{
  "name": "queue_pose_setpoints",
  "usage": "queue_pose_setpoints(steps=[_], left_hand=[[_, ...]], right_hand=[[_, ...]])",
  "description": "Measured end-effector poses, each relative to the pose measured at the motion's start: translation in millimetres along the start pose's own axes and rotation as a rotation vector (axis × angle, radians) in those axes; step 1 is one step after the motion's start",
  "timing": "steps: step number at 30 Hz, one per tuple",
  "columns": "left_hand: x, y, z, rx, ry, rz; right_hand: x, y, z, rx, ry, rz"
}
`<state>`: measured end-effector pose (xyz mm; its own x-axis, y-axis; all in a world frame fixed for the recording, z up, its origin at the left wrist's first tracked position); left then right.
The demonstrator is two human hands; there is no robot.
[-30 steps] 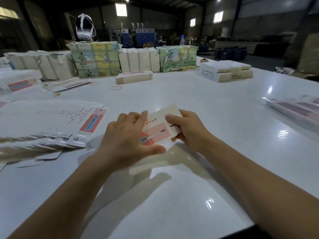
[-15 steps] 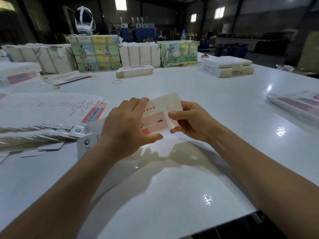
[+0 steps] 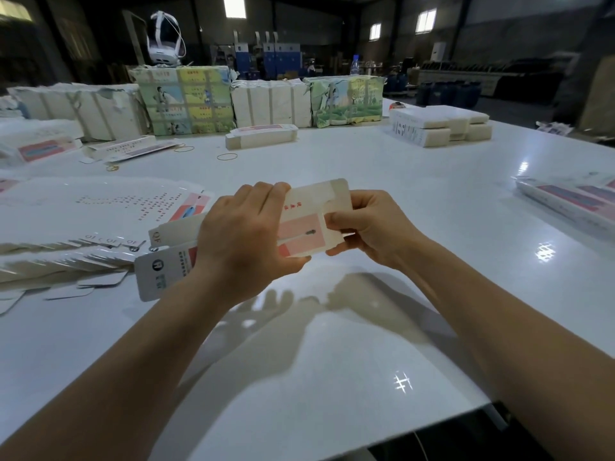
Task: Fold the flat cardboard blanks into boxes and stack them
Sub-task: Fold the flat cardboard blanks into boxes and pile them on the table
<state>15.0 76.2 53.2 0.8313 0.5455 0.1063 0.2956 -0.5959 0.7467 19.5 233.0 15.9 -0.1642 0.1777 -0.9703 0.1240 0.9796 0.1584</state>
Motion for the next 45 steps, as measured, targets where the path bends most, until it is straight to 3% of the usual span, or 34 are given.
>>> queue_pose_setpoints(steps=[3,8,18,24,35,39,42,45], left_hand=[[1.7,-1.8,1.5,-0.006,-0.014,0.053],[5.7,-1.1,0.3,-0.011,-0.036,0.088],[11.7,11.0,-2.1,0.02,-0.08,0.025],[3.7,2.7,-0.3,-0.057,-0.048,0.032],[-31.3,-8.8,4.2,-0.111,0.121,0.123],[-43.8,-8.1,7.2,-0.066,0.237,0.176],[-51.6,-7.6,7.5,-0.034,0.312,0.193],[-49.0,-9.7,5.3,-0.009,0.328,0.185]], right_hand=[[5.2,-6.7,2.3,-0.122,-0.111,-0.119],[4.0,-10.3,4.7,-0.16,-0.139,-0.168],[3.4,0.8,-0.3,-0.041,-0.096,0.018],[9.9,-3.6,0.1,-0.071,-0.131,-0.072],[19.0,1.7,-4.1,0.042,-0.18,-0.116],[15.3,8.3,-1.4,0.237,-0.158,-0.165],[9.2,18.5,6.9,0.456,-0.063,-0.074],[1.8,15.2,12.9,0.525,0.055,0.056]])
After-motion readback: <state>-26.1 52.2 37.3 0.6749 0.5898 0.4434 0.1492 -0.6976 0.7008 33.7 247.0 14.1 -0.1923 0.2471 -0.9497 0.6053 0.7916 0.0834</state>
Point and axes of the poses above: each hand's wrist, its own z-axis away from the middle knuckle, its own y-axis out of the back of the hand, x = y × z, the point moved 7 cm from there along -z, towards the middle knuckle, and after that the axes turned 12 degrees about z, right-handed, at the moved point
